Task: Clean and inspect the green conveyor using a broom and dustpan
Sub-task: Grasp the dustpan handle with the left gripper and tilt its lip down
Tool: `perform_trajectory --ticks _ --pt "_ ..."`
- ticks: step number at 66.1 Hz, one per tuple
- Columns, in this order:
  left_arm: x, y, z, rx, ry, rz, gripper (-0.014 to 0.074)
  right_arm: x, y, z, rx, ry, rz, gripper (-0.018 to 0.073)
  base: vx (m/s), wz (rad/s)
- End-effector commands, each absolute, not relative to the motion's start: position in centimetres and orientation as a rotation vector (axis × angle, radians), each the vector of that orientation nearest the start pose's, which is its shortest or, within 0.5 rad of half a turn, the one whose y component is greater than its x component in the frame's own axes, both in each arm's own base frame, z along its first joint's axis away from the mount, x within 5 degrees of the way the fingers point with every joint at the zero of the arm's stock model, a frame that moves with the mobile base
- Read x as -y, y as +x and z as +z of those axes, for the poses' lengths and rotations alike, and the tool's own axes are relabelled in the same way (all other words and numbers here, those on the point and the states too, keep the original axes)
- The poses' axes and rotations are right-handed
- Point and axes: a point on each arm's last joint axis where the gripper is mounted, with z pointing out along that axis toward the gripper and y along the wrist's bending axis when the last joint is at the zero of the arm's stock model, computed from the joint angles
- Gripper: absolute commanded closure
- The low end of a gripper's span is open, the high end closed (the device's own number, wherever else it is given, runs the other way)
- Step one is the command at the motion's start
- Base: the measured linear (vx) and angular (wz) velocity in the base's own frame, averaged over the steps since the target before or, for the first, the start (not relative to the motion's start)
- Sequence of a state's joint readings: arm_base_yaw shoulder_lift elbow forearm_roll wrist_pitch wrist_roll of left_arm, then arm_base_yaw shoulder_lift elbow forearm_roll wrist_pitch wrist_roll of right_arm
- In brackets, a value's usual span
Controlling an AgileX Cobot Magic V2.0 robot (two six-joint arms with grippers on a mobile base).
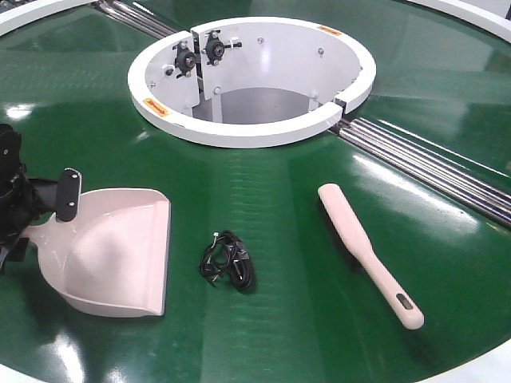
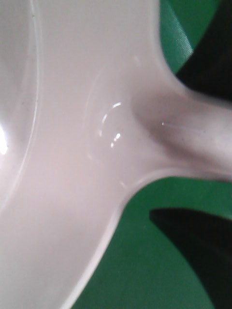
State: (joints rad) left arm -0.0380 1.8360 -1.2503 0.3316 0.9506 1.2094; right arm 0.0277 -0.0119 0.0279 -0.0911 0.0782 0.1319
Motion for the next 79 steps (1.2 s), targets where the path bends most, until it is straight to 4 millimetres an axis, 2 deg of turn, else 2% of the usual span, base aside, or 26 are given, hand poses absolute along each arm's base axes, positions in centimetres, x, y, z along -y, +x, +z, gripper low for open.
perform_trajectory --ticks 1,6,13,30,47,58,79 --pt "-1.2 35.6 22.1 -2.348 2.019 0.555 0.0365 -0.1 5.6 20.4 -1.493 0.006 0.046 0.0568 0.0 0.0" --pt "-1.2 35.6 22.3 -2.347 2.016 0.556 0.0491 -0.1 5.6 20.4 -1.493 0.006 0.046 0.0568 0.0 0.0" --pt "-1.1 35.4 22.6 -2.347 2.02 0.559 0.0605 -0.1 5.6 20.4 -1.493 0.006 0.046 0.0568 0.0 0.0" --pt "-0.3 34.9 23.2 -2.328 2.135 0.629 0.0604 -0.1 5.6 20.4 -1.493 0.006 0.046 0.0568 0.0 0.0" --pt "2.9 34.7 23.2 -2.226 2.215 0.641 0.0604 -0.1 5.6 20.4 -1.493 0.006 0.046 0.0568 0.0 0.0" --pt "4.1 34.5 23.1 -2.212 2.249 0.629 0.0604 -0.1 5.6 20.4 -1.493 0.006 0.046 0.0568 0.0 0.0" --pt "4.3 33.9 23.1 -2.264 2.285 0.593 0.0604 -0.1 5.6 20.4 -1.493 0.006 0.046 0.0568 0.0 0.0"
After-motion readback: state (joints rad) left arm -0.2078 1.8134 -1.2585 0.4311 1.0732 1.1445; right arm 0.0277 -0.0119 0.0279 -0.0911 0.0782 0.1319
